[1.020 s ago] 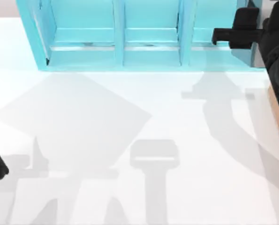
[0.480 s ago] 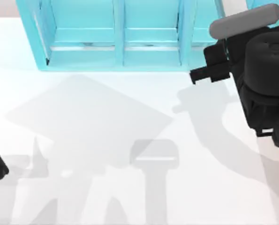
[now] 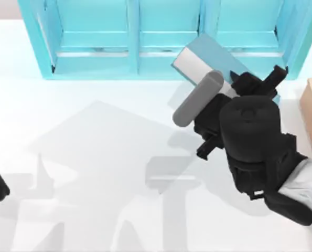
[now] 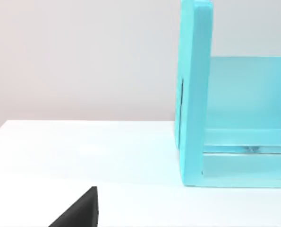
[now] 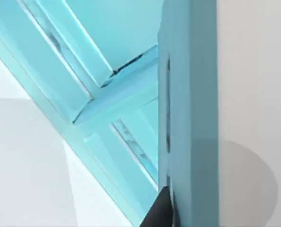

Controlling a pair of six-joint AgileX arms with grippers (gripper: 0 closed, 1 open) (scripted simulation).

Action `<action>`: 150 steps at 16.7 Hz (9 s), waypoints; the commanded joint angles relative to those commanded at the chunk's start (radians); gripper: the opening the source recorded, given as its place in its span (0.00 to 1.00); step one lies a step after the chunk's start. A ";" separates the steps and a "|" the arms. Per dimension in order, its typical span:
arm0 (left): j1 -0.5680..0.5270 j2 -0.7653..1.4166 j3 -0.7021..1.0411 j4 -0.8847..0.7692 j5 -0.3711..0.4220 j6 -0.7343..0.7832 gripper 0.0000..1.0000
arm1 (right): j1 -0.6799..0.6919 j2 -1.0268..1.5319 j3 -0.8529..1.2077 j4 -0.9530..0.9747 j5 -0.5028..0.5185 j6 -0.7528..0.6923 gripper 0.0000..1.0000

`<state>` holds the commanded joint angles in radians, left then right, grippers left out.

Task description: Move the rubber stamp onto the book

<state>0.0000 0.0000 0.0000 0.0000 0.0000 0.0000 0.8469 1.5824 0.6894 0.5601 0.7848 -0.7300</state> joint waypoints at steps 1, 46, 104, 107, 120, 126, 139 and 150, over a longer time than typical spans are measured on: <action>0.000 0.000 0.000 0.000 0.000 0.000 1.00 | 0.020 0.018 -0.012 0.018 0.009 -0.066 0.00; 0.000 0.000 0.000 0.000 0.000 0.000 1.00 | 0.153 0.231 -0.143 0.285 0.069 -0.479 0.83; 0.000 0.000 0.000 0.000 0.000 0.000 1.00 | -1.024 0.253 0.801 -1.686 -0.697 0.433 1.00; 0.000 0.000 0.000 0.000 0.000 0.000 1.00 | -1.123 0.264 0.826 -1.782 -0.774 0.452 1.00; 0.000 0.000 0.000 0.000 0.000 0.000 1.00 | -1.134 0.314 0.697 -1.616 -0.785 0.458 1.00; 0.000 0.000 0.000 0.000 0.000 0.000 1.00 | -1.134 0.370 0.564 -1.428 -0.784 0.459 1.00; 0.000 0.000 0.000 0.000 0.000 0.000 1.00 | -1.134 0.372 0.559 -1.420 -0.784 0.459 0.32; 0.000 0.000 0.000 0.000 0.000 0.000 1.00 | -1.134 0.372 0.559 -1.420 -0.784 0.459 0.00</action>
<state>0.0000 0.0000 0.0000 0.0000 0.0000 0.0000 -0.2872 1.9548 1.2486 -0.8599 0.0010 -0.2710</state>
